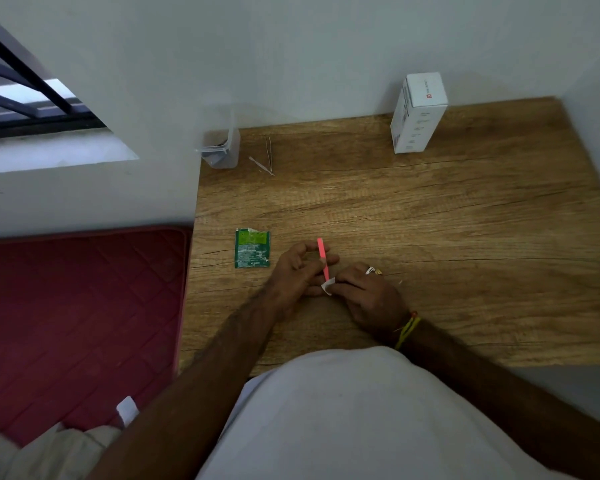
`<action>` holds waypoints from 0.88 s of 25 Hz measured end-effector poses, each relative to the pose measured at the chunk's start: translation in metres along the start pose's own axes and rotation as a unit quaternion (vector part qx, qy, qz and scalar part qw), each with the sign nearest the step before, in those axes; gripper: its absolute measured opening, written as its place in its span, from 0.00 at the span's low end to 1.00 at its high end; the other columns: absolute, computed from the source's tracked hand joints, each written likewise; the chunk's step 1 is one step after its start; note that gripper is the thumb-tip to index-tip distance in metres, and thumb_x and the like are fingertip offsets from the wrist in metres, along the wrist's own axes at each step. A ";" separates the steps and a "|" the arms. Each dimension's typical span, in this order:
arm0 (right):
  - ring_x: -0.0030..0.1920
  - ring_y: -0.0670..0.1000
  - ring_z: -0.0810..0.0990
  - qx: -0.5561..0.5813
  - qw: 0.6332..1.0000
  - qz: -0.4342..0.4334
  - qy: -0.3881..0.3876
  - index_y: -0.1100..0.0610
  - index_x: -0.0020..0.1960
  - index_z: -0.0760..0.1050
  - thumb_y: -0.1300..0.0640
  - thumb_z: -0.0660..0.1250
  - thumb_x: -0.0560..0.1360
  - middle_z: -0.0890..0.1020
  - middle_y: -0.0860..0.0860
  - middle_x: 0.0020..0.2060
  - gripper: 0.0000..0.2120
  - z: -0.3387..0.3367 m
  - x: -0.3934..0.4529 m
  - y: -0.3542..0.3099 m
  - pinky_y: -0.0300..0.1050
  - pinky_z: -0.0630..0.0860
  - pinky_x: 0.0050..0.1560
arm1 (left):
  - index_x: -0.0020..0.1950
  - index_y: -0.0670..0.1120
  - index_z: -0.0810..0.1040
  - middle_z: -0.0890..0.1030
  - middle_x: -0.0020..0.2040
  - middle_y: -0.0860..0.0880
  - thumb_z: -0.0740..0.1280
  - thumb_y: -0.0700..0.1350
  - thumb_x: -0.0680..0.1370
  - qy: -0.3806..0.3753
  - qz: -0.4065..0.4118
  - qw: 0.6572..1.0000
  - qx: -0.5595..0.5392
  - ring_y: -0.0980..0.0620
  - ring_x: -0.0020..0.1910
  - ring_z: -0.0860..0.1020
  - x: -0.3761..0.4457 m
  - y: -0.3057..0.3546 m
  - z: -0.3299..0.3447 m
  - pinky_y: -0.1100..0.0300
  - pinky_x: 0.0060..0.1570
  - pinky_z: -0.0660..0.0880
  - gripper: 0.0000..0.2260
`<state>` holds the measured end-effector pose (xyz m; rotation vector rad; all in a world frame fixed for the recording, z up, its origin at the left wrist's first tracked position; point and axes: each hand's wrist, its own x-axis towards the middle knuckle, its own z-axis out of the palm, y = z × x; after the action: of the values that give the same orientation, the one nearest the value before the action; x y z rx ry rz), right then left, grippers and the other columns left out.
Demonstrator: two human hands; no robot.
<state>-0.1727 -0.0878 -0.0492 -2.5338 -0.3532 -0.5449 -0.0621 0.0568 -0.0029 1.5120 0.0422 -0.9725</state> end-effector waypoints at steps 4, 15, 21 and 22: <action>0.45 0.56 0.80 -0.012 1.000 -0.009 0.003 0.60 0.54 0.82 0.59 0.60 0.81 0.82 0.54 0.48 0.12 -0.002 0.003 -0.002 0.49 0.76 0.43 | 0.65 0.44 0.74 0.85 0.56 0.45 0.64 0.38 0.82 0.005 0.013 1.000 -0.003 0.41 0.48 0.83 0.000 -0.001 0.000 0.55 0.39 0.83 0.12; 0.50 0.44 0.80 0.143 0.930 0.275 0.198 0.60 0.51 0.83 0.71 0.68 0.74 0.82 0.51 0.46 0.10 -0.004 0.036 0.002 0.43 0.78 0.51 | 0.65 0.38 0.75 0.85 0.53 0.38 0.67 0.34 0.79 0.008 0.009 0.999 -0.041 0.43 0.45 0.85 -0.002 -0.007 0.011 0.53 0.41 0.83 0.14; 0.51 0.48 0.80 0.131 0.929 0.269 0.219 0.62 0.52 0.82 0.71 0.68 0.75 0.82 0.52 0.48 0.09 0.003 0.031 0.005 0.46 0.78 0.53 | 0.66 0.40 0.73 0.84 0.58 0.40 0.61 0.36 0.83 -0.044 0.027 0.997 -0.056 0.42 0.55 0.84 -0.004 -0.014 0.011 0.51 0.55 0.81 0.12; 0.51 0.49 0.80 0.122 0.933 0.264 0.213 0.62 0.52 0.82 0.70 0.68 0.75 0.82 0.53 0.48 0.09 0.004 0.032 0.004 0.46 0.78 0.53 | 0.66 0.38 0.73 0.84 0.57 0.40 0.61 0.36 0.83 -0.045 0.024 0.997 -0.065 0.42 0.56 0.83 -0.004 -0.017 0.010 0.51 0.56 0.81 0.12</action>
<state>-0.1420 -0.0845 -0.0397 -2.0693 0.3891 -0.7507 -0.0798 0.0542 -0.0126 1.3433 0.0038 -0.9805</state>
